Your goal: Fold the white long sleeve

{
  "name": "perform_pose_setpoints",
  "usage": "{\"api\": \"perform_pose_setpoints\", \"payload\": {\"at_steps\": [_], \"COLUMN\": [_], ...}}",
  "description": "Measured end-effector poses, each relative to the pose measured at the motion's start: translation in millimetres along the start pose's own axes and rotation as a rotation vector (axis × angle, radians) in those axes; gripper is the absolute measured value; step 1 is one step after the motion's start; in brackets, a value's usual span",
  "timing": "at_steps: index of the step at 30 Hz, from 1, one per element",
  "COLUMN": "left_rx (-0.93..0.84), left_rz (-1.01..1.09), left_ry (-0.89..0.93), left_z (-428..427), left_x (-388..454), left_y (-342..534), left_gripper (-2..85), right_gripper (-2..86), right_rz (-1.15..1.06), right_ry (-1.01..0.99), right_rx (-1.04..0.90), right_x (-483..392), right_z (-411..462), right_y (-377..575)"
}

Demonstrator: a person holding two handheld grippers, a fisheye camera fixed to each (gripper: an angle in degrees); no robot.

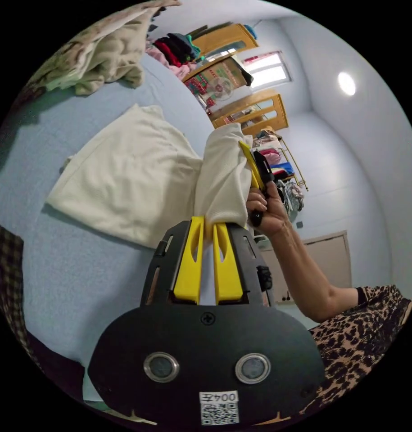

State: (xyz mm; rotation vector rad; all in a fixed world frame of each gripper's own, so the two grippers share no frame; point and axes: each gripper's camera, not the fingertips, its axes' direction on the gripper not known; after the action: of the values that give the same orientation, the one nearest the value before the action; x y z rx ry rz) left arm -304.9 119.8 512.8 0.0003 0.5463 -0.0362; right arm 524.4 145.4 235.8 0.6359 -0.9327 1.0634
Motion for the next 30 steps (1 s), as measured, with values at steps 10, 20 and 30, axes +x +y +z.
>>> {"api": "perform_pose_setpoints", "payload": {"at_steps": [10,20,30], "left_rx": [0.019,-0.021,0.043], "left_rz": [-0.079,-0.189,-0.267], "left_ry": [0.004,0.019,0.029], "left_z": [-86.2,-124.7,-184.0], "left_x": [-105.7,-190.6,-233.3], "left_y": [-30.7,-51.9,-46.8], "left_gripper": [1.1,1.7,2.1], "right_gripper": [2.7,7.7,9.0], "right_rz": [-0.031,-0.182,-0.264], "right_ry": [0.104,0.311,0.359], "right_rx": [-0.046,-0.115,-0.147], "right_x": [22.0,27.1,38.6], "right_z": [129.5,224.3,161.8], "right_y": [15.6,19.6,84.6]}}
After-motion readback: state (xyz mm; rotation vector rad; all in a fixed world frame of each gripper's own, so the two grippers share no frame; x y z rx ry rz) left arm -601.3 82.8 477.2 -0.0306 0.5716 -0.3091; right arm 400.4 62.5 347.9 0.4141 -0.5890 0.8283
